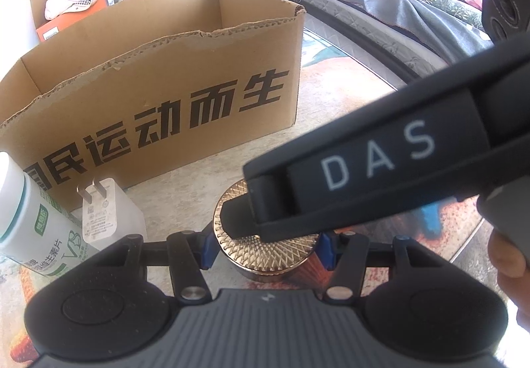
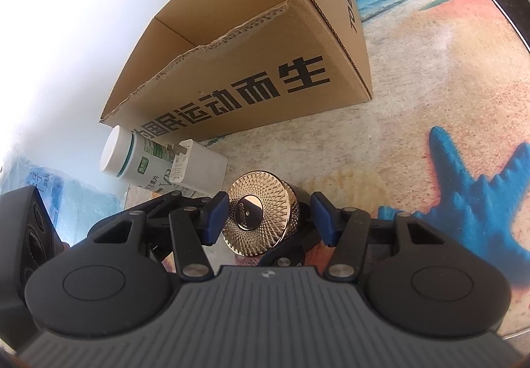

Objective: Organize rigid objects
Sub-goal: 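Lift the gold-lidded jar with the right gripper and carry it over the box, then lower the jar into the box and open the right gripper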

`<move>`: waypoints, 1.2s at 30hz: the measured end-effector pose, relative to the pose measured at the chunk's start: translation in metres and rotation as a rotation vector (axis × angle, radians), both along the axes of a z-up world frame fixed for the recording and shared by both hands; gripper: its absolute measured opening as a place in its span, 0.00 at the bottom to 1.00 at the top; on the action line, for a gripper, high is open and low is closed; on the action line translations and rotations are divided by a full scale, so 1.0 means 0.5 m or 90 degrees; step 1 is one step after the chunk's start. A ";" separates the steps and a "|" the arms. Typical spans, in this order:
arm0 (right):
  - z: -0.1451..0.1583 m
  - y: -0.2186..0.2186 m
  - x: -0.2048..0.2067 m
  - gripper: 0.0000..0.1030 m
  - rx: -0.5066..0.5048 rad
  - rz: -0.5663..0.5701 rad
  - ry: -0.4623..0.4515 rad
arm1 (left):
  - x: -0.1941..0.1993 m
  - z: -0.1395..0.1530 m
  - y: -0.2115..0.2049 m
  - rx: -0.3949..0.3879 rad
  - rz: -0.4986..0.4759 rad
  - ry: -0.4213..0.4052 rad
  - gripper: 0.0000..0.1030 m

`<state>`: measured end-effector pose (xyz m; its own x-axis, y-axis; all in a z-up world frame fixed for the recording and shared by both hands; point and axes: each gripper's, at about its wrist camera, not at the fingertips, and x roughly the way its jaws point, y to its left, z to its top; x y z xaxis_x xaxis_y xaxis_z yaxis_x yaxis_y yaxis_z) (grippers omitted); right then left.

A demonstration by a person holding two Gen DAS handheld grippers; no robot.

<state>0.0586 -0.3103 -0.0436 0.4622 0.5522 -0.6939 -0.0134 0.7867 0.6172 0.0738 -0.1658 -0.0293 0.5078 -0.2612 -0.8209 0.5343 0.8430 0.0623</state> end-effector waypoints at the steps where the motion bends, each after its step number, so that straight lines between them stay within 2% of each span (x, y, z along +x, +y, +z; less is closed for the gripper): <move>1: 0.001 0.002 -0.001 0.51 -0.001 0.001 0.000 | -0.001 0.003 0.000 0.000 0.001 0.000 0.55; 6: 0.019 0.009 -0.010 0.51 -0.010 0.003 -0.013 | -0.013 0.022 0.000 -0.003 0.005 -0.013 0.55; 10: 0.057 0.023 -0.023 0.51 -0.025 0.007 -0.036 | -0.028 0.057 0.012 -0.017 0.009 -0.037 0.55; 17: 0.191 0.065 -0.022 0.51 -0.054 0.030 -0.134 | -0.019 0.190 0.058 -0.051 0.034 -0.100 0.56; 21: 0.272 0.093 0.022 0.51 -0.057 0.057 -0.188 | 0.021 0.266 0.086 -0.045 0.052 -0.140 0.56; 24: 0.314 0.111 0.082 0.51 -0.041 0.080 -0.204 | 0.073 0.310 0.103 -0.032 0.070 -0.148 0.56; 27: 0.336 0.129 0.161 0.51 -0.029 0.098 -0.196 | 0.142 0.332 0.115 -0.013 0.082 -0.130 0.56; 30: 0.330 0.145 0.257 0.51 -0.011 0.111 -0.154 | 0.227 0.327 0.125 0.009 0.094 -0.079 0.56; 32: 0.313 0.155 0.324 0.51 0.001 0.115 -0.114 | 0.288 0.314 0.127 0.020 0.101 -0.034 0.56; 36: 0.254 0.169 0.441 0.51 0.009 0.117 -0.038 | 0.400 0.250 0.144 0.041 0.115 0.050 0.56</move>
